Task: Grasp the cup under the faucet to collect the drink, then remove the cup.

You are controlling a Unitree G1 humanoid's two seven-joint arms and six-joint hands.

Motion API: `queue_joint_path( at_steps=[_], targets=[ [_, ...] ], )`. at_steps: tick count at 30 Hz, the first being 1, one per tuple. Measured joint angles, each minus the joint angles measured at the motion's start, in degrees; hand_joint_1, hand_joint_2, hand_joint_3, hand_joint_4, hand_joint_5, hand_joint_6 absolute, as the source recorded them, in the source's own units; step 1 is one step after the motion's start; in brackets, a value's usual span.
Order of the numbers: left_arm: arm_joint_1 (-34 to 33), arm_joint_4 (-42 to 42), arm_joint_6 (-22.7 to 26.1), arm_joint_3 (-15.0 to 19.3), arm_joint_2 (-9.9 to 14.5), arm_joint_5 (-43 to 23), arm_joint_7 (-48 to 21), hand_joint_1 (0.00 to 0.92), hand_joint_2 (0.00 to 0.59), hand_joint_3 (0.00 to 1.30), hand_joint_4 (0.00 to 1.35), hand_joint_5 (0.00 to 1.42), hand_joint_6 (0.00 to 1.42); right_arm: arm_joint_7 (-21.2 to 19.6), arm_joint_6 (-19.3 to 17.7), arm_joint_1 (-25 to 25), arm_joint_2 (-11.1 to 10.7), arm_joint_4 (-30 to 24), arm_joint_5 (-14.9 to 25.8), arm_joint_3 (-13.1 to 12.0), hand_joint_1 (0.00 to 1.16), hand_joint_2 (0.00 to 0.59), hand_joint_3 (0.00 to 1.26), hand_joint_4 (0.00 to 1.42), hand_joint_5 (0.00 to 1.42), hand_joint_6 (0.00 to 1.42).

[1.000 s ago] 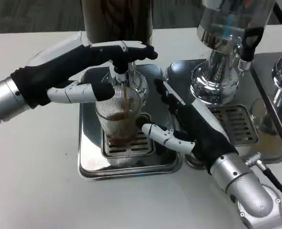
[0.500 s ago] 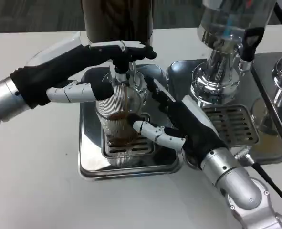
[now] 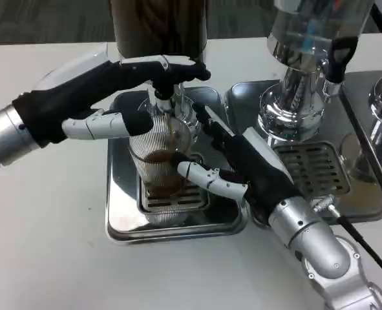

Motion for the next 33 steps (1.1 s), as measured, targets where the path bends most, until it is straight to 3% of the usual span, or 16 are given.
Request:
queue_joint_path(
  at_steps=[21,33],
  targets=[
    [0.8,0.6,-0.5,0.1,0.5,0.1,1.9,0.000,0.050,0.26,0.16,0.17,0.21,0.0,-0.7,-1.5,0.8,2.3,1.1,0.1,0.53,0.273,0.00,0.00,0.00,0.05],
    [1.4,2.9,-1.7,1.4,0.7,1.0,6.6,0.000,0.057,0.26,0.16,0.17,0.22,0.2,-0.9,-2.2,1.4,4.0,1.8,0.4,0.53,0.276,0.00,0.00,0.01,0.06]
  ],
)
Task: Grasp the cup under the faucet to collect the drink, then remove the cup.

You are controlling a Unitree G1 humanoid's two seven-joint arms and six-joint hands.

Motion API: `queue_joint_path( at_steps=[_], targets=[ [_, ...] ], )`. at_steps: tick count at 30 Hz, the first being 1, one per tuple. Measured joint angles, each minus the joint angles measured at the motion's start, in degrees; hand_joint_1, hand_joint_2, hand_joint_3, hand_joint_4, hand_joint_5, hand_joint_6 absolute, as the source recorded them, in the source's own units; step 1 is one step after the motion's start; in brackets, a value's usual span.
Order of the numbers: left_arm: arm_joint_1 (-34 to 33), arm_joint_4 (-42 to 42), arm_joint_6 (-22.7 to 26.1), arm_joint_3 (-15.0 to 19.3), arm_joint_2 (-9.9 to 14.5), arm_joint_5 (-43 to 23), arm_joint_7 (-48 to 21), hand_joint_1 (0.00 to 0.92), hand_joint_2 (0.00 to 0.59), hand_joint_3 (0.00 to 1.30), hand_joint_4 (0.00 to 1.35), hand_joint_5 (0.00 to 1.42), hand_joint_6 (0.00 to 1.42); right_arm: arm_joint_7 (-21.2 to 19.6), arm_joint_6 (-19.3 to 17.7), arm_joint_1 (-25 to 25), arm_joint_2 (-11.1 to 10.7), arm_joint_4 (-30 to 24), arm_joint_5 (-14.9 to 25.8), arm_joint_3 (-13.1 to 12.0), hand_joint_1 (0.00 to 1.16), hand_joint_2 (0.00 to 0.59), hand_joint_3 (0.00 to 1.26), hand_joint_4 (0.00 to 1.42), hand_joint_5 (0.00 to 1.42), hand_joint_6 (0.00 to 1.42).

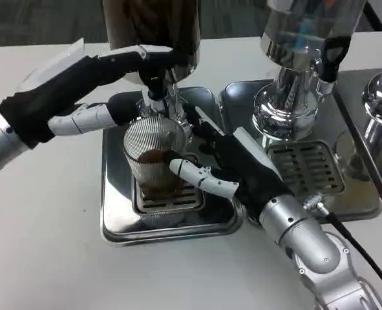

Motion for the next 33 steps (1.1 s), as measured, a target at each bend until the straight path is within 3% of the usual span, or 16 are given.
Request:
queue_joint_path(
  at_steps=[19,28,33],
  targets=[
    [2.6,4.9,-2.0,6.1,1.8,0.1,4.6,0.000,0.069,0.27,0.17,0.18,0.22,0.7,-1.1,-1.1,0.0,1.1,0.3,0.2,0.52,0.270,0.00,0.00,0.01,0.05],
    [6.8,7.2,0.1,8.7,5.5,0.3,7.6,0.000,0.078,0.28,0.18,0.19,0.23,2.1,-1.5,-2.5,0.3,3.6,0.5,0.3,0.52,0.257,0.00,0.00,0.00,0.05],
    [8.2,7.6,0.4,10.1,6.1,0.2,8.3,0.000,0.079,0.28,0.18,0.19,0.23,2.1,-2.1,-3.0,0.4,5.2,0.6,0.3,0.52,0.249,0.00,0.00,0.00,0.04]
  ],
)
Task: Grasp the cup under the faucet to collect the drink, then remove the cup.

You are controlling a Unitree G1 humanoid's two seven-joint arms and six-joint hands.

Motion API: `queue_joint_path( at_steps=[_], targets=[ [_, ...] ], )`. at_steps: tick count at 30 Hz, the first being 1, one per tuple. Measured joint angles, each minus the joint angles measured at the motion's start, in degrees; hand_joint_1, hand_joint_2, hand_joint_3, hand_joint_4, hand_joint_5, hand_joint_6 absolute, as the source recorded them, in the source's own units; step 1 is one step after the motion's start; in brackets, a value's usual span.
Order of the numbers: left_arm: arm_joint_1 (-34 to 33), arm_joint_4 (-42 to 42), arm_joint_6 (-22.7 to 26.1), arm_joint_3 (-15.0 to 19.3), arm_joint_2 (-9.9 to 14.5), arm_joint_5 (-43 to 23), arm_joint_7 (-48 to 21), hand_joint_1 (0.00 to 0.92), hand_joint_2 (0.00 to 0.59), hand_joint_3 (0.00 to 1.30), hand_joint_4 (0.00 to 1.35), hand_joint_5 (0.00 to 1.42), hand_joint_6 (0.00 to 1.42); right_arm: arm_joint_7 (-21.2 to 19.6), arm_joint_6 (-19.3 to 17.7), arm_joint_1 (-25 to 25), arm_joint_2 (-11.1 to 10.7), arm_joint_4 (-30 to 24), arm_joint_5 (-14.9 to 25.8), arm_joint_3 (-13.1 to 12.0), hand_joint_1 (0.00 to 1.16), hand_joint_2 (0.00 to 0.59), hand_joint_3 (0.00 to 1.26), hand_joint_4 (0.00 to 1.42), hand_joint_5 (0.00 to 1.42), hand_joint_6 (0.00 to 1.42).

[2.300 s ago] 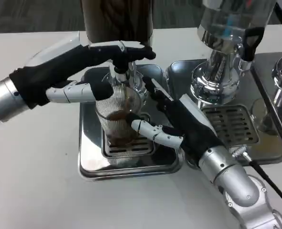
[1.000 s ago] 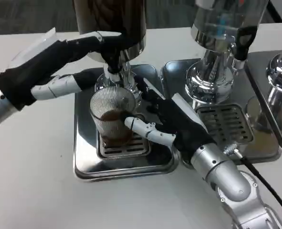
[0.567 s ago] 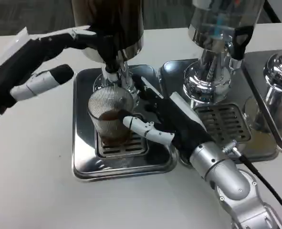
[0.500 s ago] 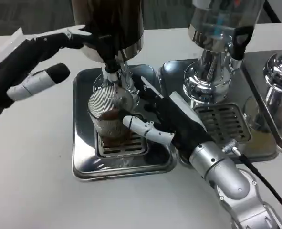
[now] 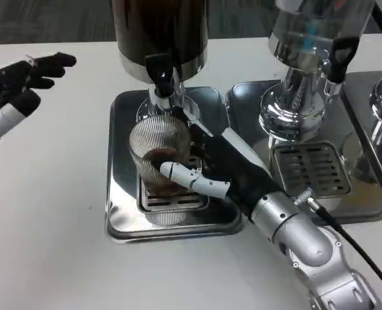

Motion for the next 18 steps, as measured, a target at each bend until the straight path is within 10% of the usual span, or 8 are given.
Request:
queue_joint_path(
  at_steps=[18],
  targets=[
    [2.8,1.0,1.5,0.4,0.1,0.9,1.0,0.000,0.081,0.30,0.20,0.19,0.23,-1.0,-0.7,-0.9,-0.5,1.6,-2.1,1.1,0.54,0.236,0.00,0.00,0.00,0.02]
  ],
)
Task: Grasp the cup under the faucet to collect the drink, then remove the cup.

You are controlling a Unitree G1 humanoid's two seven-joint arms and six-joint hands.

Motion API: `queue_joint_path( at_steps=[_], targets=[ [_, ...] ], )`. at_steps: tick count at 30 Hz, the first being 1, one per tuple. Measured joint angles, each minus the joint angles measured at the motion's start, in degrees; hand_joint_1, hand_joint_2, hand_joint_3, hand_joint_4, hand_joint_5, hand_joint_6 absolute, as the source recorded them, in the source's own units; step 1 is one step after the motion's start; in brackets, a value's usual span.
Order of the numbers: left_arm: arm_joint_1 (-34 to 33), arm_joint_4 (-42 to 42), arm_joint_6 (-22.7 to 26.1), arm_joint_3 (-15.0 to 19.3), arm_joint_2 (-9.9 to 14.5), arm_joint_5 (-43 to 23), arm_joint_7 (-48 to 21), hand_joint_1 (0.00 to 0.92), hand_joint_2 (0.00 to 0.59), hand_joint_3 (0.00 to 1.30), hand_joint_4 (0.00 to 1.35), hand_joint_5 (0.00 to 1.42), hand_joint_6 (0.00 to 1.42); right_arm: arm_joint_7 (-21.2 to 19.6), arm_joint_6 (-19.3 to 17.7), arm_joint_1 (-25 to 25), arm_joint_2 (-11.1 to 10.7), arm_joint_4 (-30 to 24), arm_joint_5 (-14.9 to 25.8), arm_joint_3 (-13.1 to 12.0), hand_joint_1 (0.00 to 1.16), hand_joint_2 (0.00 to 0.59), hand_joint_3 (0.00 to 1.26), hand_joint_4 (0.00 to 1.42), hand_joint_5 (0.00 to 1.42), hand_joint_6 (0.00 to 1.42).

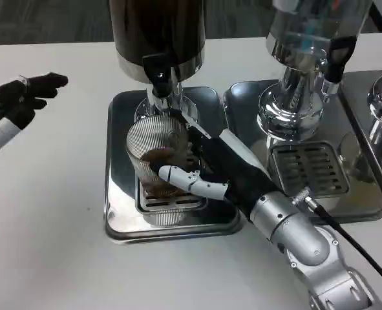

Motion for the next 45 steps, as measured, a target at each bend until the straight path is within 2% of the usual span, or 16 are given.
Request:
queue_joint_path(
  at_steps=[9,23,32,45],
  targets=[
    [0.7,0.0,0.4,-0.2,0.0,0.1,0.0,0.000,0.091,0.31,0.22,0.20,0.23,-2.7,0.0,0.0,0.2,0.0,-3.2,1.2,0.55,0.235,0.00,0.00,0.00,0.02],
    [2.4,0.0,1.2,-0.2,0.0,0.1,0.0,0.000,0.106,0.35,0.23,0.21,0.25,-5.0,-0.1,-0.1,0.7,0.7,-4.3,2.4,0.55,0.225,0.00,0.00,0.00,0.05],
    [2.6,0.0,1.9,-0.2,0.1,0.1,0.0,0.000,0.112,0.36,0.24,0.21,0.25,-5.0,-4.2,-1.4,1.1,6.6,-2.2,2.2,0.54,0.228,0.00,0.00,0.00,0.05],
    [3.0,0.2,2.4,-0.3,1.2,0.2,0.0,0.000,0.115,0.37,0.26,0.22,0.26,-7.2,-5.9,-2.4,1.5,9.5,-3.2,2.5,0.56,0.220,0.00,0.00,0.00,0.07]
  ],
)
